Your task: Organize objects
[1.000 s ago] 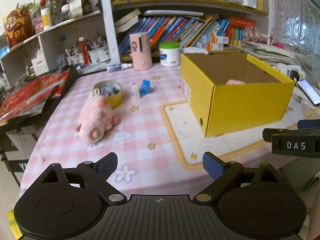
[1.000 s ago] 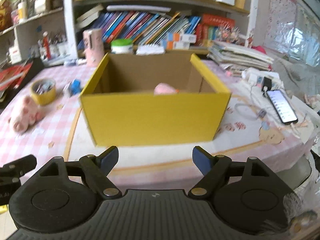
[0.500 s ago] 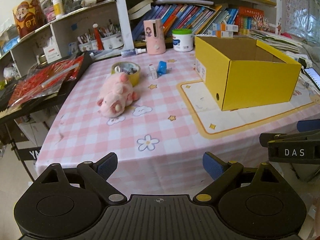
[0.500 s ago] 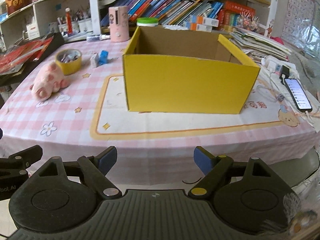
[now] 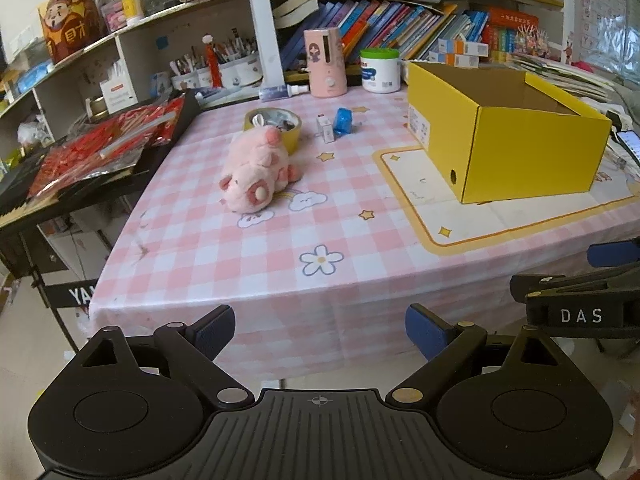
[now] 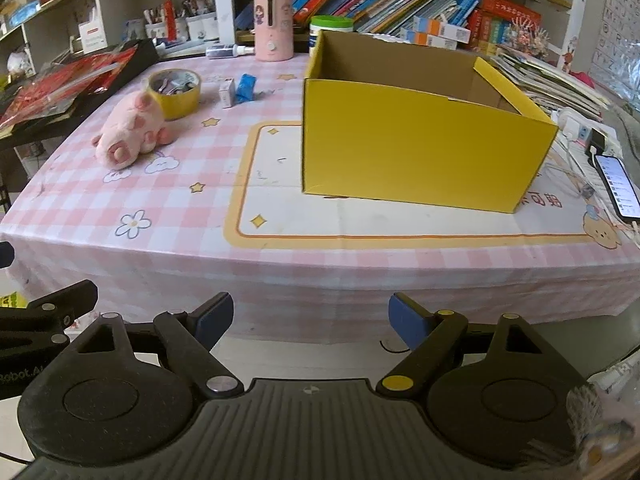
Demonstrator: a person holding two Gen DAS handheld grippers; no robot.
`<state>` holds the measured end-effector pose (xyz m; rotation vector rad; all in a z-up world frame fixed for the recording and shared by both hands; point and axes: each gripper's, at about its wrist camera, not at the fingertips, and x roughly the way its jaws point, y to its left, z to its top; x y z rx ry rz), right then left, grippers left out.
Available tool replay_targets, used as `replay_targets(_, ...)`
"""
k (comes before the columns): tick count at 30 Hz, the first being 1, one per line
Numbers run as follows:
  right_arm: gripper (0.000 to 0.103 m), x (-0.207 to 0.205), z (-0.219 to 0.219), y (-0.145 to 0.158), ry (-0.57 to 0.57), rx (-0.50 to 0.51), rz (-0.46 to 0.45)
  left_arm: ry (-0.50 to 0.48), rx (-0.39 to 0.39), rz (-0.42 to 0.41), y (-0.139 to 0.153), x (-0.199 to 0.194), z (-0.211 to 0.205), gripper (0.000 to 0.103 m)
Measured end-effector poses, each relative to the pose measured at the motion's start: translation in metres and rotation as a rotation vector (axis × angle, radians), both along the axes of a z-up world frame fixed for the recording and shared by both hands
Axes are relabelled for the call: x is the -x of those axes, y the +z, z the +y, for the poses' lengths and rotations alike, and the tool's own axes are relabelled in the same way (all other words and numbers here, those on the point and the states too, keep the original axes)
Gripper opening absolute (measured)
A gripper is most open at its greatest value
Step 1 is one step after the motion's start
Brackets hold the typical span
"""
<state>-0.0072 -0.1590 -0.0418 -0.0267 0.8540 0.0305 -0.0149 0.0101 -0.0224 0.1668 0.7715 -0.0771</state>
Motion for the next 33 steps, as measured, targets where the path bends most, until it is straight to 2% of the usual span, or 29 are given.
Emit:
replay_targets(15, 0.084, -0.002, 0.028, 0.003, 0.061, -0.014, -0.005, 0.029, -0.014, -0.019, 0.002, 0.003, 0.024, 0.094)
replay_targets(24, 0.084, -0.010, 0.046, 0.008, 0.094, -0.023, -0.013, 0.058, 0.003, -0.034, 0.005, 0.002, 0.042, 0.095)
replay_targets(33, 0.080, -0.026, 0.057, 0.010, 0.125, -0.017, -0.021, 0.083, 0.009, -0.007, 0.001, -0.012, 0.051, 0.095)
